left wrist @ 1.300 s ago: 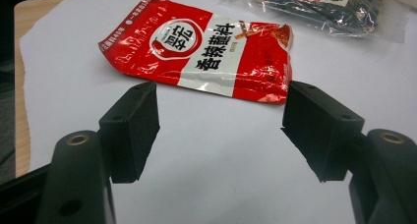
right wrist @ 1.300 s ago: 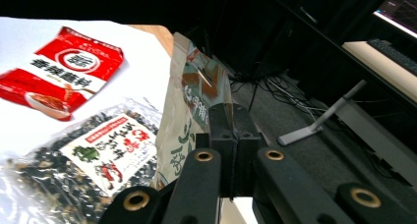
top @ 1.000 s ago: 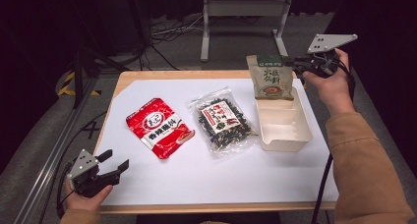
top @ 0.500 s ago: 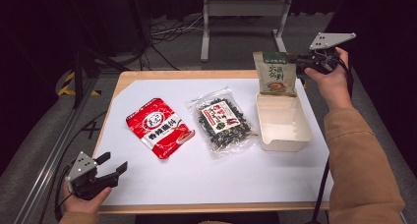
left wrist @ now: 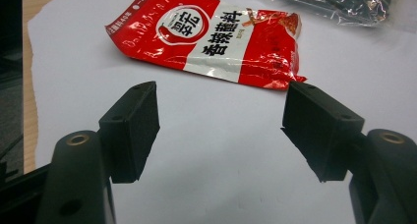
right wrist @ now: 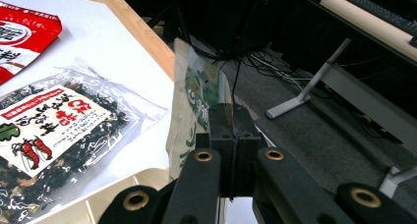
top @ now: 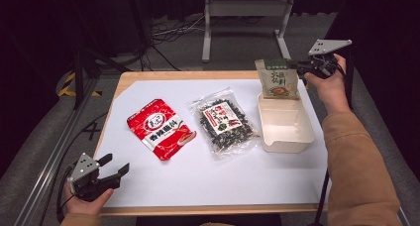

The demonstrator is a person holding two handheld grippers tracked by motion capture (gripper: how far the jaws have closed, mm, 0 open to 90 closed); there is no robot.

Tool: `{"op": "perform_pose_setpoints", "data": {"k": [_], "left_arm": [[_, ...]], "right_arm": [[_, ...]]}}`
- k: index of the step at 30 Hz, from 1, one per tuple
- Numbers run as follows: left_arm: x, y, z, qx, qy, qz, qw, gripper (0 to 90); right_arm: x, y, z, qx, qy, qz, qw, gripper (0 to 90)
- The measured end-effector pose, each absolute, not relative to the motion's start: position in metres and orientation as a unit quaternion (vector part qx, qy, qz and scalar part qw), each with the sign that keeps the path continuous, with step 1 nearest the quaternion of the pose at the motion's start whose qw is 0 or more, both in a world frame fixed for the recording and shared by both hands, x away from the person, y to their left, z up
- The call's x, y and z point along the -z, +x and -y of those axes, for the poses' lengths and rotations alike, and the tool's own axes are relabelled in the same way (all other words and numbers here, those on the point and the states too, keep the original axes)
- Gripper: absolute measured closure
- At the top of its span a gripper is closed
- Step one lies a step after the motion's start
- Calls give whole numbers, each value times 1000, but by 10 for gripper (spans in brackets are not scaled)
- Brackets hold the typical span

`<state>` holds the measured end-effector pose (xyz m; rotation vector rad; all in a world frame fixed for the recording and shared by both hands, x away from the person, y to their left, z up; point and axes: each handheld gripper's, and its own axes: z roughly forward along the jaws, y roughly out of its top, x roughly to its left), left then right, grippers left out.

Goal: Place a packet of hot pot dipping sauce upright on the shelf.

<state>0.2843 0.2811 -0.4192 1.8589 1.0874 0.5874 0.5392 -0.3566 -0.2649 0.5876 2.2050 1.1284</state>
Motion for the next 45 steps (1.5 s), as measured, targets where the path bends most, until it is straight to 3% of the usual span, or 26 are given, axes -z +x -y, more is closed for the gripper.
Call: {"op": "perform_pose_setpoints", "data": {"k": [21,29,35,45], "left_arm": [[419,287,-279,-234,749,-437,440,302],[419,286,-279,-235,749,-436,440,302],[419,287,-278,-234,750,-436,439,300],[419,288,-277,-232,750,-434,442,297]], "right_arm": [[291,538,361,-414,258,-830,271,893],[296,536,371,-374,299,-835,270,838],[294,534,371,-374,300,-835,269,754],[285,525,370,-399,322,-809,287,438]]}}
